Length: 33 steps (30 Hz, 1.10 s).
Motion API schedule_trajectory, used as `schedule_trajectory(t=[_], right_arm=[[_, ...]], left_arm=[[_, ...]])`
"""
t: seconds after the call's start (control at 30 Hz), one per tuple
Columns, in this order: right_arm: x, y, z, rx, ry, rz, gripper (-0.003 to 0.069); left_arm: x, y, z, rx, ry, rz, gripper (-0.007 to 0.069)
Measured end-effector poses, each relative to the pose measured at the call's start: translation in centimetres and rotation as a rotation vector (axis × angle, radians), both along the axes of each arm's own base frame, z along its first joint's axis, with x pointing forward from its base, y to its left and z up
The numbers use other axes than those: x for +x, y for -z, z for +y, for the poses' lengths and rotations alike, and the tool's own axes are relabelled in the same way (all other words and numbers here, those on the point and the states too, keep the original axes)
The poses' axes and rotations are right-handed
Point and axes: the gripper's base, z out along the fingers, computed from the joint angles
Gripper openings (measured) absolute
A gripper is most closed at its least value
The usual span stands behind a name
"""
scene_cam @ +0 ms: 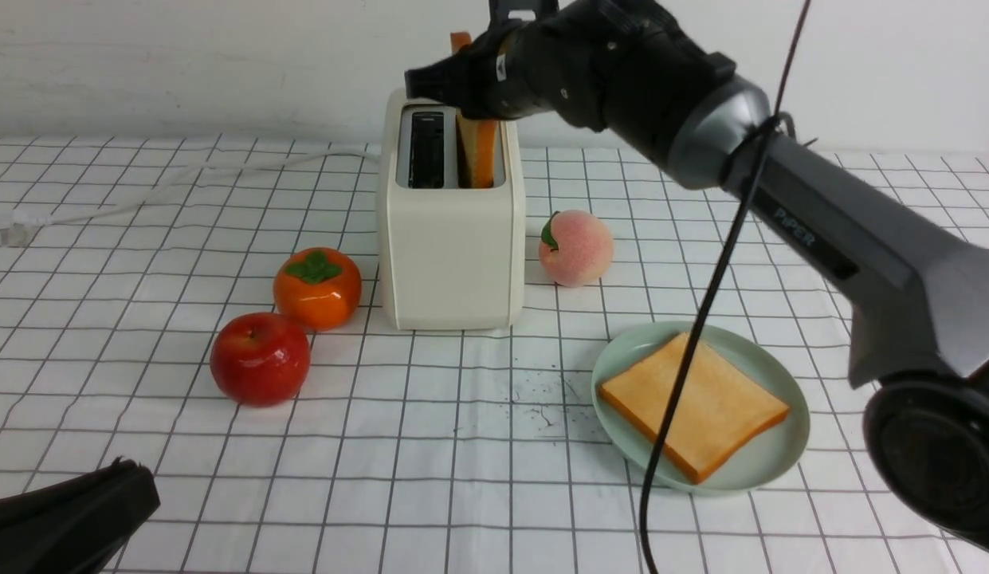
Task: Take toasted bread from bread machine on white checkered table place on plate.
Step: 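Grasp the toast slice in the toaster and pull it up out of the slot with the right gripper, then place the held slice of bread on top of the slice on the plate with the right gripper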
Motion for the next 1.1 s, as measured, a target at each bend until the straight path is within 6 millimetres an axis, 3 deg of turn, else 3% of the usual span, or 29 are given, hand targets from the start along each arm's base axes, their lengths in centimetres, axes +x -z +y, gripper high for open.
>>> schedule_trajectory(t=[0.2, 0.23, 0.33, 0.43, 0.57, 0.73, 0.8, 0.83, 0.87, 0.9, 0.97, 1.1], right_arm=[[-4.5, -9.3, -3.0, 0.074, 0.010, -0.105, 0.0123], [-4.7, -9.6, -3.1, 0.070, 0.009, -0.101, 0.0123], [-8.8, -13.9, -5.7, 0.009, -0.021, -0.068, 0.0123], [-11.6, -15.1, -7.7, -0.109, -0.063, 0.044, 0.0123], [-13.1, -15.8, -10.2, -0.187, -0.082, 0.118, 0.0123], [-13.5, -14.5, -14.8, -0.174, -0.039, 0.239, 0.0123], [-14.7, -13.1, -17.1, -0.189, -0.011, 0.313, 0.0123], [-15.0, -13.5, -17.4, -0.183, -0.007, 0.304, 0.0123], [-16.2, -11.5, -19.0, -0.197, 0.016, 0.387, 0.0123], [-17.1, -11.1, -19.8, -0.193, 0.032, 0.398, 0.0123], [-18.6, -8.1, -21.3, -0.167, 0.059, 0.448, 0.0123], [-20.4, -3.6, -21.8, -0.036, 0.038, 0.430, 0.0121]], left_arm=[[0.0, 0.0, 0.0, 0.000, 0.000, 0.000, 0.0005], [0.0, 0.0, 0.0, 0.000, 0.000, 0.000, 0.0005], [0.0, 0.0, 0.0, 0.000, 0.000, 0.000, 0.0005], [0.0, 0.0, 0.0, 0.000, 0.000, 0.000, 0.0005], [0.0, 0.0, 0.0, -0.001, 0.001, -0.001, 0.0005], [0.0, 0.0, 0.0, 0.000, 0.000, 0.000, 0.0005], [0.0, 0.0, 0.0, 0.001, -0.001, 0.002, 0.0005], [0.0, 0.0, 0.0, 0.001, -0.001, 0.002, 0.0005], [0.0, 0.0, 0.0, 0.001, -0.001, 0.002, 0.0005], [0.0, 0.0, 0.0, 0.002, -0.002, 0.002, 0.0005], [0.0, 0.0, 0.0, 0.002, -0.002, 0.002, 0.0005], [0.0, 0.0, 0.0, 0.002, -0.002, 0.003, 0.0008]])
